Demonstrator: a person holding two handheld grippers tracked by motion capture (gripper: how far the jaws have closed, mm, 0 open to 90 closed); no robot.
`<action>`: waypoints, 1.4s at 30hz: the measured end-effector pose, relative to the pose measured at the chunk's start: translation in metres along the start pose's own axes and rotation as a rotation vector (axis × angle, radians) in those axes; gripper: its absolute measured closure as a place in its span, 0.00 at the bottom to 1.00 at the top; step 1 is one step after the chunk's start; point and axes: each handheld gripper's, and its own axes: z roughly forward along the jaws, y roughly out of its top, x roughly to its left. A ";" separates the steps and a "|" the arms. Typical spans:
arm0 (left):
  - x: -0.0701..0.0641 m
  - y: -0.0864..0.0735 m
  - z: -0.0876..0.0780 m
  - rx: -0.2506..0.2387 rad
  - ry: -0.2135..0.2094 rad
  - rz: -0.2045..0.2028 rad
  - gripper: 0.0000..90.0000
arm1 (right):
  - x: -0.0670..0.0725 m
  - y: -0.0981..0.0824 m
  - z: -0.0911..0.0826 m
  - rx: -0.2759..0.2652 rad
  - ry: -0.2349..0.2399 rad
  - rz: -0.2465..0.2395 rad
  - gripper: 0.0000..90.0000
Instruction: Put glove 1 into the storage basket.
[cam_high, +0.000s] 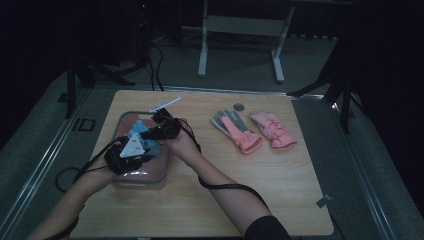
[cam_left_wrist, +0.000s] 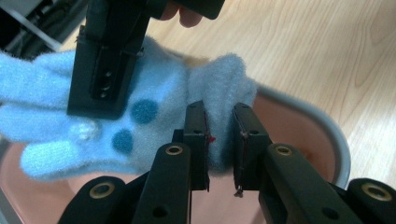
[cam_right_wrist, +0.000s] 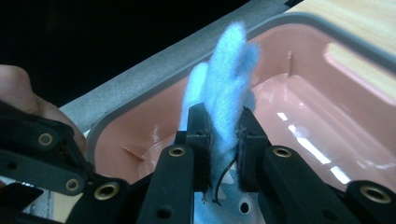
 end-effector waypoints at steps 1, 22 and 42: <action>0.001 -0.002 0.001 0.007 -0.004 -0.004 0.87 | -0.001 -0.001 0.003 0.000 0.003 0.006 0.88; 0.026 -0.016 0.052 0.139 -0.107 -0.081 0.87 | -0.030 -0.015 0.042 0.109 -0.115 0.057 0.66; 0.028 -0.011 0.039 0.073 -0.074 -0.217 0.55 | -0.027 -0.019 -0.014 -0.025 -0.075 0.041 0.21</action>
